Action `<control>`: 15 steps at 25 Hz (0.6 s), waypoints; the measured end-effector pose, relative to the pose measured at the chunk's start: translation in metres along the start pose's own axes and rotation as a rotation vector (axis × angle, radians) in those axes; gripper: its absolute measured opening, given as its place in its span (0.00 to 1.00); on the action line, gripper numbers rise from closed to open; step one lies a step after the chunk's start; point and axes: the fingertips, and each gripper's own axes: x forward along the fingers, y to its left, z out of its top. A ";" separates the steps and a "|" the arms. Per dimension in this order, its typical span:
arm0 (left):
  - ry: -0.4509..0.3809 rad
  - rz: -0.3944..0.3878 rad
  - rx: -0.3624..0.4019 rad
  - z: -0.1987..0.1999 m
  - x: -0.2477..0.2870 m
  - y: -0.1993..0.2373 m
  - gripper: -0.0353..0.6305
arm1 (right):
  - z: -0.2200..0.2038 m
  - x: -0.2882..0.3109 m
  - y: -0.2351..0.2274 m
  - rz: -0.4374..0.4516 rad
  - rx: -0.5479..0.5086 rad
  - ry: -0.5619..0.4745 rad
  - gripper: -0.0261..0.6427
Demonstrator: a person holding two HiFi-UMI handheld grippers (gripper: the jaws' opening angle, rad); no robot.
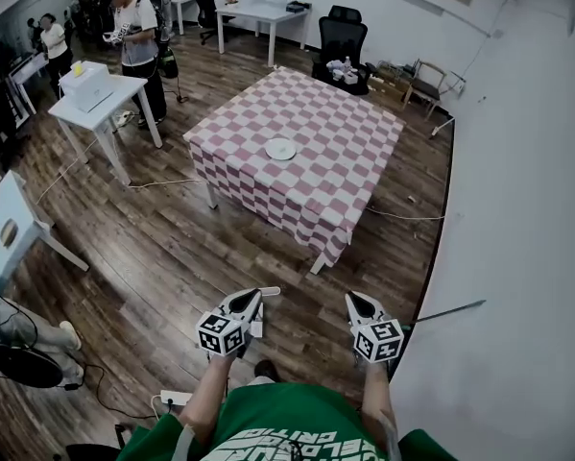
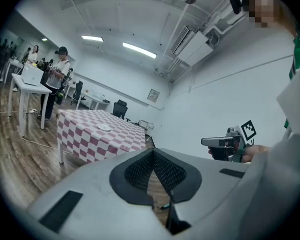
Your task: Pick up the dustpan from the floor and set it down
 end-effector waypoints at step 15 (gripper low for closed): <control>-0.073 0.269 -0.071 0.003 -0.060 0.073 0.06 | 0.022 0.119 0.064 0.294 -0.109 0.067 0.05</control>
